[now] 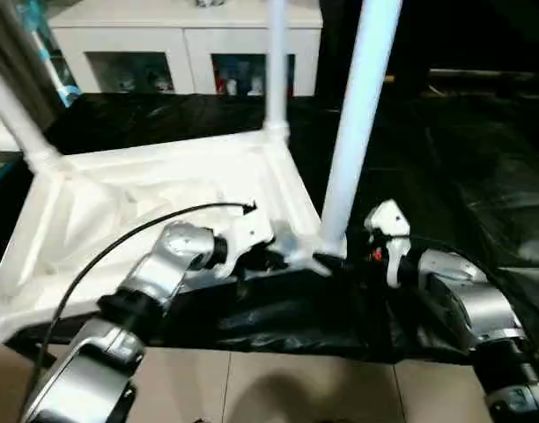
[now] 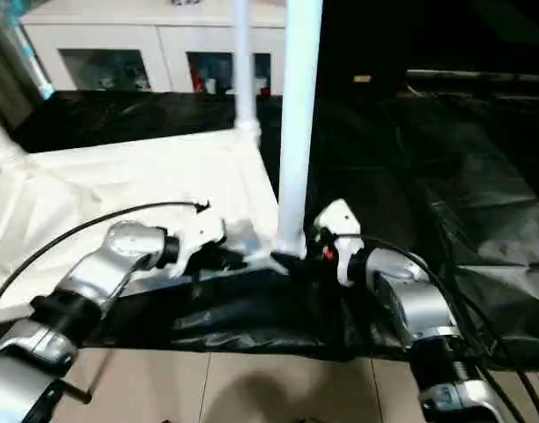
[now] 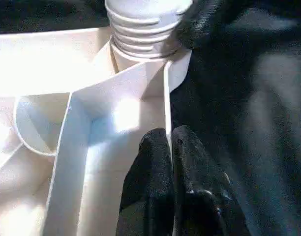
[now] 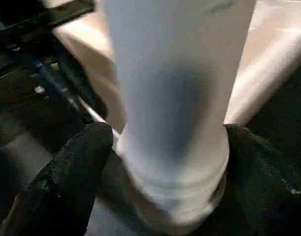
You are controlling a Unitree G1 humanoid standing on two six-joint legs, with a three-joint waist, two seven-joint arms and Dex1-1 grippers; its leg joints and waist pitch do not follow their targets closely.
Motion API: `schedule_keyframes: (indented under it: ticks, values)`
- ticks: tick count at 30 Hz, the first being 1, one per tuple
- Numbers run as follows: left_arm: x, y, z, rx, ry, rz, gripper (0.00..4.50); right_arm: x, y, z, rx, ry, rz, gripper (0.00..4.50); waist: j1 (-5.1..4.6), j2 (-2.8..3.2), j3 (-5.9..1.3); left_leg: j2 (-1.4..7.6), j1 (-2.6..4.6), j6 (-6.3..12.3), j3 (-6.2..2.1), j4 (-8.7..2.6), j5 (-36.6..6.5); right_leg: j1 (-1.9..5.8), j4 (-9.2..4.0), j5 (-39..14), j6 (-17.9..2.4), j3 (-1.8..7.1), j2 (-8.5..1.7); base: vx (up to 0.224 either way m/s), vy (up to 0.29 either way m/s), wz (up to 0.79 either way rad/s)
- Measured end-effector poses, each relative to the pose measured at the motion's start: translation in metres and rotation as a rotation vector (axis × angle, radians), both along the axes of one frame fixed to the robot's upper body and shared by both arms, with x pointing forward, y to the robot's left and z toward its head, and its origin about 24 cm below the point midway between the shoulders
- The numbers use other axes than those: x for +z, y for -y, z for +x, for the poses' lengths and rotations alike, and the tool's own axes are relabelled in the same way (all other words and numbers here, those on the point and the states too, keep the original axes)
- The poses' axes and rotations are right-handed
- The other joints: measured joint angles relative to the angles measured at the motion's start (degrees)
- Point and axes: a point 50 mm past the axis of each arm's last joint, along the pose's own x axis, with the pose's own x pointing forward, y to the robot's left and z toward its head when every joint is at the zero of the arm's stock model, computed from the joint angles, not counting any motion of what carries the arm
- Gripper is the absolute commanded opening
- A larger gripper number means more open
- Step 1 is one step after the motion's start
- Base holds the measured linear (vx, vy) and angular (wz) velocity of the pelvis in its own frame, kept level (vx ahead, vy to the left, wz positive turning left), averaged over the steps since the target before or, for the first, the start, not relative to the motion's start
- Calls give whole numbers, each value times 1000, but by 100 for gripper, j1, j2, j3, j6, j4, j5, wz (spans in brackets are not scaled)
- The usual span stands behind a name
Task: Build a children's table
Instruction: Rotate leg to tighten
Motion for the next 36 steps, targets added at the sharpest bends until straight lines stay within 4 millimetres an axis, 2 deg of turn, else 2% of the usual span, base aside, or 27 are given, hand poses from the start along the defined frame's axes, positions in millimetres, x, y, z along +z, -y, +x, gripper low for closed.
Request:
schedule_keyframes:
  ticks: [3, 6, 9, 11, 17, 21, 24, 28, 32, 34, 36]
  values:
    - [0, -1, -6, -53, -24, 1, 0, 2, -2, -3, 70, -6, -4, 383, 32, 0, 0, 7, 0, 0, 3, 2, 0, 3, 1, 1, -1, 3, -2, 0, 0, 0]
    - [0, -4, -8, -65, -34, 8, 0, 2, -4, -5, 102, -13, -7, 351, 33, -1, 0, 5, 1, -1, 6, 2, 0, 3, 9, 1, -1, 7, -1, 0, 0, 0]
    - [1, -5, -9, -69, -37, 14, 0, 1, -6, -7, 127, -23, 4, 341, 28, 0, 0, 4, 1, -1, 4, 2, 0, 2, 16, 1, 0, 4, 0, 0, 0, 0]
    - [1, -6, -10, -70, -42, 16, 0, 1, -7, -7, 139, -28, 5, 311, 26, 0, 0, 3, 1, -1, 4, 2, 0, 1, 17, 1, 0, 4, 1, 0, 0, 0]
    - [1, -5, -10, -61, -44, 16, 0, 0, -8, -9, 121, -25, 11, 282, 26, -1, 0, 2, 0, -1, 4, 2, 0, 2, 16, 0, 1, 5, 1, 0, 0, 0]
    - [-1, 5, -2, 28, -22, 10, 0, -6, -8, -2, -40, -11, 43, 276, 16, -3, -1, -2, 7, -1, 3, 4, 0, 13, 16, 0, 1, 7, 0, 0, 0, 0]
    - [-1, 23, 17, 174, 25, 20, 0, -11, -13, 17, -337, 6, 84, 274, -24, -5, -2, -10, 2, -1, 3, 13, 1, 11, 11, -19, 32, 13, -2, 0, 0, 0]
    - [-4, 45, 25, 280, 34, -2, 0, -15, -18, 30, -572, 18, 95, 274, -66, -1, -7, -14, 10, -1, -2, 14, 1, 28, -12, -20, 34, 13, -2, 0, 0, 0]
    - [-5, 52, 27, 319, 34, -9, 0, -15, -23, 36, -646, 37, 75, 274, -82, 18, -13, -13, 10, -1, -9, 12, 1, 37, -23, -18, 34, 4, 1, 0, 0, 0]
    - [-6, 52, 27, 313, 40, -13, 0, -15, -24, 37, -641, 43, 75, 330, -91, 33, -21, -13, 8, -1, -9, 11, 1, 39, -23, -18, 34, 4, 0, 0, 0, 0]
    - [-6, 53, 27, 306, 47, -18, 0, -15, -24, 37, -632, 40, 80, 344, -91, 33, -21, -12, 9, -1, -12, 10, 1, 41, -23, -17, 33, 2, 1, 0, 0, 0]
